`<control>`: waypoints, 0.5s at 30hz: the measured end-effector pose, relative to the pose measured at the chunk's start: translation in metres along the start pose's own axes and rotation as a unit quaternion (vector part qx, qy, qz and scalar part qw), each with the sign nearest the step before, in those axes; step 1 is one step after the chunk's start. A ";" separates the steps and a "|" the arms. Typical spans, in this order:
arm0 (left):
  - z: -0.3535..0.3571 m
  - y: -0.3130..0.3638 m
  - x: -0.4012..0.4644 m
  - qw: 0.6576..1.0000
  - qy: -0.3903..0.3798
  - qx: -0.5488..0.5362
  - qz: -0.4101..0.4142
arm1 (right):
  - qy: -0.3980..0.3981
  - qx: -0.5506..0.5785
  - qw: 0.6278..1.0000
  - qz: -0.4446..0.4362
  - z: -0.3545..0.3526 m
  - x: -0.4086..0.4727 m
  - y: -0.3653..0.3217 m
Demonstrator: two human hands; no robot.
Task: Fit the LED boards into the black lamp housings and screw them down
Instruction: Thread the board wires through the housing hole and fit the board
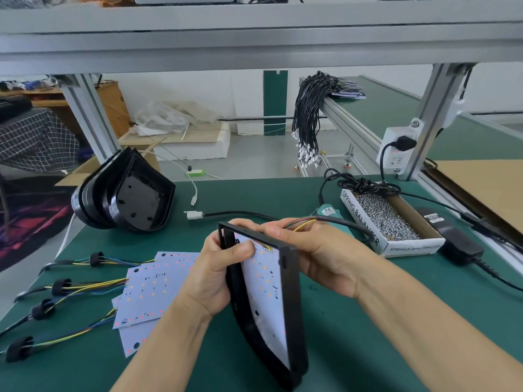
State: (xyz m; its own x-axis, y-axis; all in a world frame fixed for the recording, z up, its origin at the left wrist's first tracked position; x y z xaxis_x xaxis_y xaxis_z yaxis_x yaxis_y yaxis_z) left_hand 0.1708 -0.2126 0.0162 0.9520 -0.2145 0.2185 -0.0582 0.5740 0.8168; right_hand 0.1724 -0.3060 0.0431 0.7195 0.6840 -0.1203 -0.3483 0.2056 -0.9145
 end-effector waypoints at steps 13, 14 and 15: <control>0.023 0.028 0.001 0.982 -0.007 0.182 0.051 | 0.053 0.064 0.996 -0.025 -0.022 -0.012 0.003; 0.024 0.028 0.001 0.982 -0.005 0.185 0.042 | 0.052 0.047 0.997 -0.025 -0.022 -0.012 0.000; 0.025 0.029 0.001 0.982 -0.006 0.188 0.037 | 0.053 0.026 0.998 -0.022 -0.022 -0.012 -0.002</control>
State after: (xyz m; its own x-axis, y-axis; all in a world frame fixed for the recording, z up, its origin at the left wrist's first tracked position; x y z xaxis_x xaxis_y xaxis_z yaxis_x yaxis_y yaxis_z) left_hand 0.1631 -0.2160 0.0534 0.9378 -0.1934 0.2884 -0.2351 0.2574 0.9373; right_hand 0.1778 -0.3300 0.0377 0.7927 0.5970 -0.1236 -0.3448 0.2718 -0.8985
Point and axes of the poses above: each hand's wrist, its own x-axis towards the middle knuckle, its own z-axis out of the palm, y = z × x, the point moved 8 cm from there along x, towards the middle knuckle, and after that the axes turned 1 degree about -y, right-handed, at the moved point
